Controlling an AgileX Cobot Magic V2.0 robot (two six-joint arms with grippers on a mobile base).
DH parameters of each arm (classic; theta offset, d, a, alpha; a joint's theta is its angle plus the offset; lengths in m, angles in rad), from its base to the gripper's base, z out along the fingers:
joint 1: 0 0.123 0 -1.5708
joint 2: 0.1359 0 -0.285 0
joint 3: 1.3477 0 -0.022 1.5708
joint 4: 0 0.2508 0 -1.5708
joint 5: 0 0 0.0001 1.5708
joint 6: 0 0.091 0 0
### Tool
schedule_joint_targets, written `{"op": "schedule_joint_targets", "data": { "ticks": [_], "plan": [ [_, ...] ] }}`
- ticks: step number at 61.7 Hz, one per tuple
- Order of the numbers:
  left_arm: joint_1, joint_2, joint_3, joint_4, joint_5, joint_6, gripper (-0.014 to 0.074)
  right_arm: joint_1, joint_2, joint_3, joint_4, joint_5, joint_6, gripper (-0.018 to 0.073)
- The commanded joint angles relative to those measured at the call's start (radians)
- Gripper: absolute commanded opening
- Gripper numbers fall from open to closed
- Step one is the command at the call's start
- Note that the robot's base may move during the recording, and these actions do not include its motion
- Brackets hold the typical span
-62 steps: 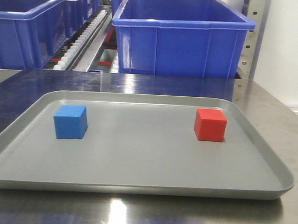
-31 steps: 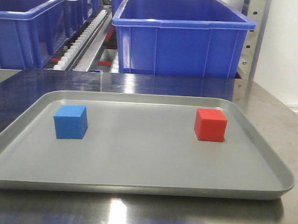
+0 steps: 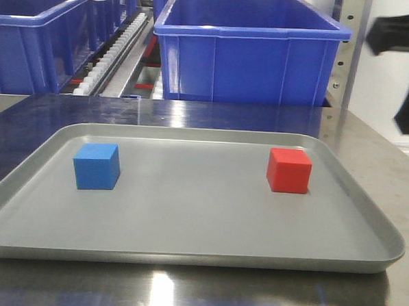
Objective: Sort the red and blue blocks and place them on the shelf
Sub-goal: 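Move the right gripper above the red cube on the tray, then lower the right gripper around the red cube and close it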
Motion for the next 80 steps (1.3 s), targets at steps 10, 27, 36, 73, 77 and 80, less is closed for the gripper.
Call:
{"op": "schedule_joint_targets", "data": {
  "ticks": [10,27,36,73,77,80],
  "plan": [
    [-0.003,-0.013,0.021,-0.001,-0.089,-0.004,0.0122,0.075,0.16,-0.232,-0.018,0.177,0.113,0.059],
    [-0.003,-0.013,0.021,-0.001,-0.089,-0.004,0.0122,0.14,0.295,-0.37,-0.005,0.186,0.113,0.0569],
    [-0.003,-0.013,0.021,-0.001,-0.089,-0.004,0.0122,0.164,0.322,-0.394,0.004,0.176,0.113,0.0569],
    [-0.003,-0.013,0.021,-0.001,-0.089,-0.004,0.0122,0.159,0.387,-0.393,0.022,0.125,0.119,0.0569],
    [-0.003,-0.013,0.021,-0.001,-0.089,-0.004,0.0122,0.154,0.395,-0.389,0.022,0.125,0.138,0.0569],
    [-0.003,-0.013,0.021,-0.001,-0.089,-0.004,0.0122,0.148,0.4,-0.387,0.022,0.123,0.144,0.0569]
  ]
}}
